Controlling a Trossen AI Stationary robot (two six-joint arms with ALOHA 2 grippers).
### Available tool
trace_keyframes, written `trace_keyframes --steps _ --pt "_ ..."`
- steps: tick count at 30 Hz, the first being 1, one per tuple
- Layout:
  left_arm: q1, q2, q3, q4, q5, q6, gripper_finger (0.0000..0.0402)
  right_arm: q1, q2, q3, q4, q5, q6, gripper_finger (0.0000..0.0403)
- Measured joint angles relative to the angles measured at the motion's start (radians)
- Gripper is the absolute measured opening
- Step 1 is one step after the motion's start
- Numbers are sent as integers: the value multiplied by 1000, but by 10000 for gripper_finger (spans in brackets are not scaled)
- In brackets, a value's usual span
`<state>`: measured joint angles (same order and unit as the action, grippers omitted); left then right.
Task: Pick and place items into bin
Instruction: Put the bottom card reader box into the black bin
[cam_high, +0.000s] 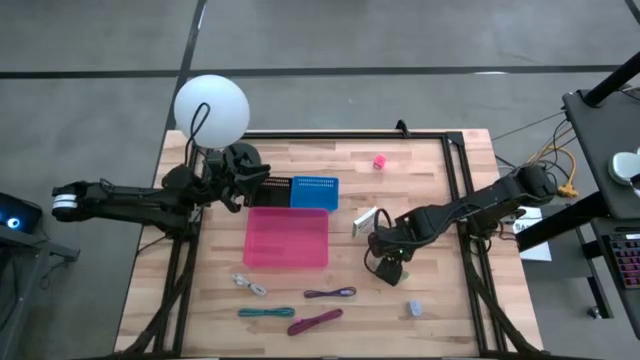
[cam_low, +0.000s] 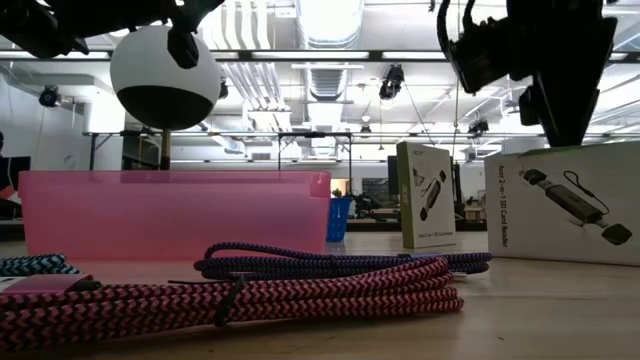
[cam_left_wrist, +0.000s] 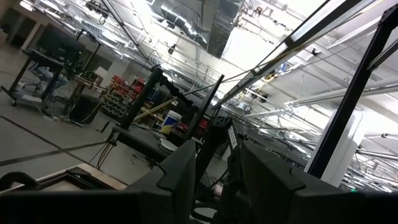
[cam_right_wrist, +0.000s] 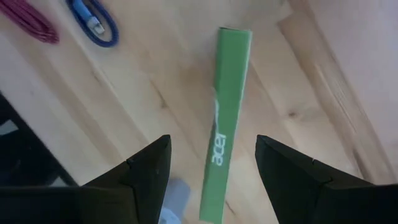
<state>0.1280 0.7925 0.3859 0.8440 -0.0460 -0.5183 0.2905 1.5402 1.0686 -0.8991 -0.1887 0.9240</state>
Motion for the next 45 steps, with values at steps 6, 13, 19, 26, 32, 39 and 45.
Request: trace_keyframes --steps 6,13,19,26,32,39,45 --pt "0 0 0 -1 0 0 114 0 0 -27 3 4 6 219" --pt "0 0 0 -1 0 0 114 0 0 -57 20 -20 -43 219" --pt "0 0 0 -1 0 0 114 0 0 -63 22 -20 -45 219" --pt "1 0 0 -1 0 1 114 0 0 -63 24 -22 -54 219" --pt "1 0 0 -1 0 1 114 0 0 -65 36 -22 -84 219" --pt "1 0 0 -1 0 1 114 0 0 -78 71 -22 -90 219" --pt "1 0 0 -1 0 1 114 0 0 -106 79 -14 -90 219"
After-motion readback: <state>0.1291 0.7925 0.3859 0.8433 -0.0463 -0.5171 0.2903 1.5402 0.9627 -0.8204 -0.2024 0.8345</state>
